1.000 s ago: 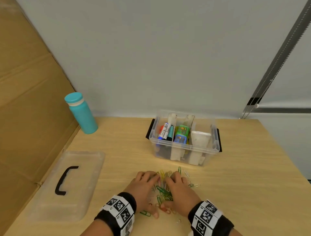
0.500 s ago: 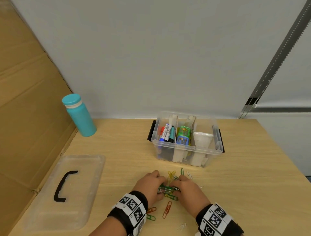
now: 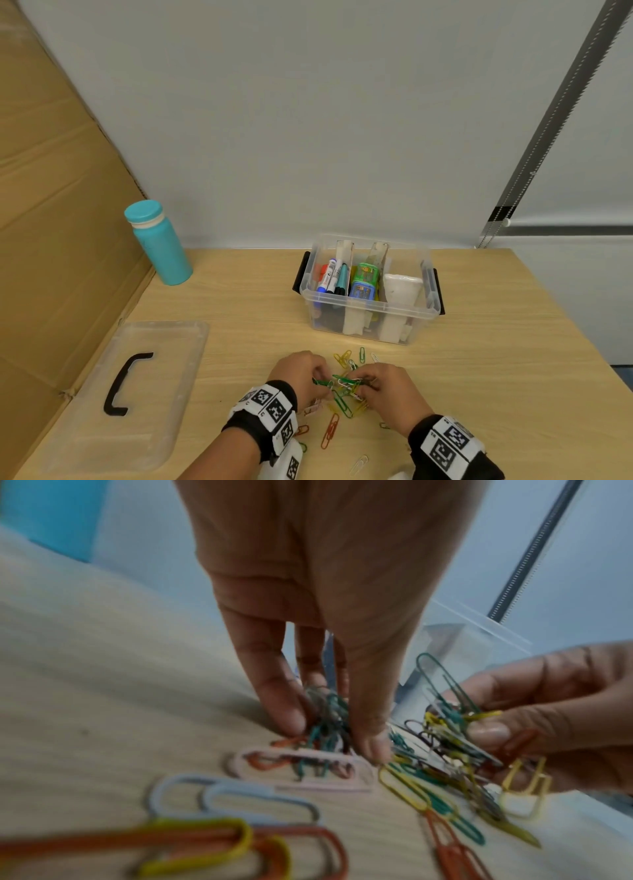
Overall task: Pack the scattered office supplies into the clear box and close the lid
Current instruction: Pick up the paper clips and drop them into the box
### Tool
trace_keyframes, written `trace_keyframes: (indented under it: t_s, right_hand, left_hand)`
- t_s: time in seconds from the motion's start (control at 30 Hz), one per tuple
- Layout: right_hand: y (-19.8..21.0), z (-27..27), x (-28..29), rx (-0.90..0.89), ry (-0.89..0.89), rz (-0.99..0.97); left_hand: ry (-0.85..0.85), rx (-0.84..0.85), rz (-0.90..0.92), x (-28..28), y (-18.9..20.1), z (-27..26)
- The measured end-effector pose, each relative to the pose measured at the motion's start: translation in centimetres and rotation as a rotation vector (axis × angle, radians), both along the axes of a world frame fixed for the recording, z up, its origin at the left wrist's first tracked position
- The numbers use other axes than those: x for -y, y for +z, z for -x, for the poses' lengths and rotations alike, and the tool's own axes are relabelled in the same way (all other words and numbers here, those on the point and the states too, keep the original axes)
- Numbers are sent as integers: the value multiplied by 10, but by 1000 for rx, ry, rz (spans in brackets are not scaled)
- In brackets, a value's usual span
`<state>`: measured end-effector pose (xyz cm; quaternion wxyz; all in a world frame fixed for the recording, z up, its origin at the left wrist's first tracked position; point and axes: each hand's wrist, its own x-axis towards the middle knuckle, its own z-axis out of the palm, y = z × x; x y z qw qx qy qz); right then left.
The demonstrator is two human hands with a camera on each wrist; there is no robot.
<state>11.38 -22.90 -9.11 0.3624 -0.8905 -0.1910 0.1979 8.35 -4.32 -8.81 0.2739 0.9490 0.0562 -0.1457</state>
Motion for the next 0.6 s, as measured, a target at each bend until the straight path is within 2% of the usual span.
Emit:
trace_keyframes:
  t_s: [0.17,0.37,0.5,0.6]
  right_hand:
    - [25,1,11,-101,-97,-156]
    - [84,-5,28,-112,-98,-304]
    - [125,-18,42,-70,-107,-387]
    - [143,-34,50,-15,-141,-438]
  left_hand:
    - [110,3,143,0,-5,2]
    - [237,88,321,-5,-4,9]
    - [350,157,549,-9,6,17]
    - [377,197,638,-12,8,23]
